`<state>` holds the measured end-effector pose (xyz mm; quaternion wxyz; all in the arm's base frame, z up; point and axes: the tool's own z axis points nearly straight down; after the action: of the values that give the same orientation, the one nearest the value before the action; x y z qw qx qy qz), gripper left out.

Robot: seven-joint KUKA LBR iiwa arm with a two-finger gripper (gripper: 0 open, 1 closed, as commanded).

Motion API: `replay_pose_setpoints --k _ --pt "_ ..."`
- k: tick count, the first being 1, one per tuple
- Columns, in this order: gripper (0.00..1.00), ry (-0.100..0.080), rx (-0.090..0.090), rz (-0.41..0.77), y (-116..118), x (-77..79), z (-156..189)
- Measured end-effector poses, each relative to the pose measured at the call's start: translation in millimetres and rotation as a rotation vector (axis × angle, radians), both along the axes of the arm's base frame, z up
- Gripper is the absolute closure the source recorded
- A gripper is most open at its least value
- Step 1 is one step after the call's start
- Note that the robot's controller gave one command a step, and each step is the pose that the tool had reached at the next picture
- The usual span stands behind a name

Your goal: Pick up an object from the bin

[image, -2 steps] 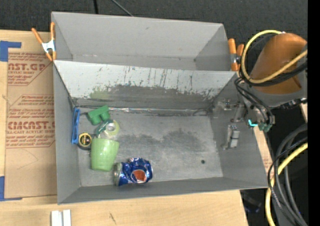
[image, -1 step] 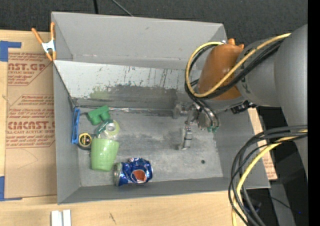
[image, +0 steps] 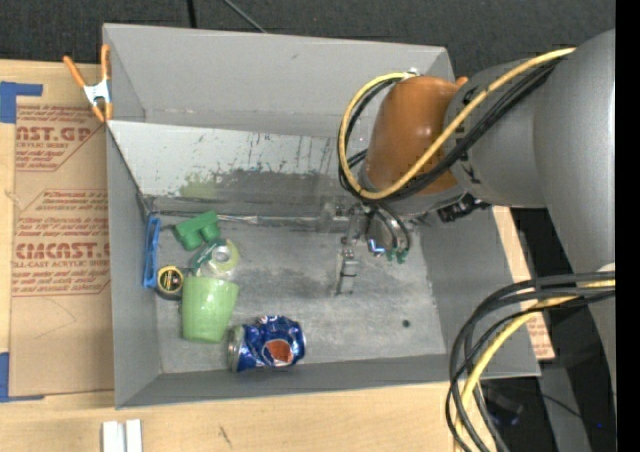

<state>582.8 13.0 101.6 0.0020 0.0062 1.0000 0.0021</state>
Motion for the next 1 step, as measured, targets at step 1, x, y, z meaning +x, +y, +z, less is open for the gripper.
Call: replay_pose_setpoints --k 1 --pt "0.0 0.006 -0.002 -0.198 34.0 -27.5 -2.4"
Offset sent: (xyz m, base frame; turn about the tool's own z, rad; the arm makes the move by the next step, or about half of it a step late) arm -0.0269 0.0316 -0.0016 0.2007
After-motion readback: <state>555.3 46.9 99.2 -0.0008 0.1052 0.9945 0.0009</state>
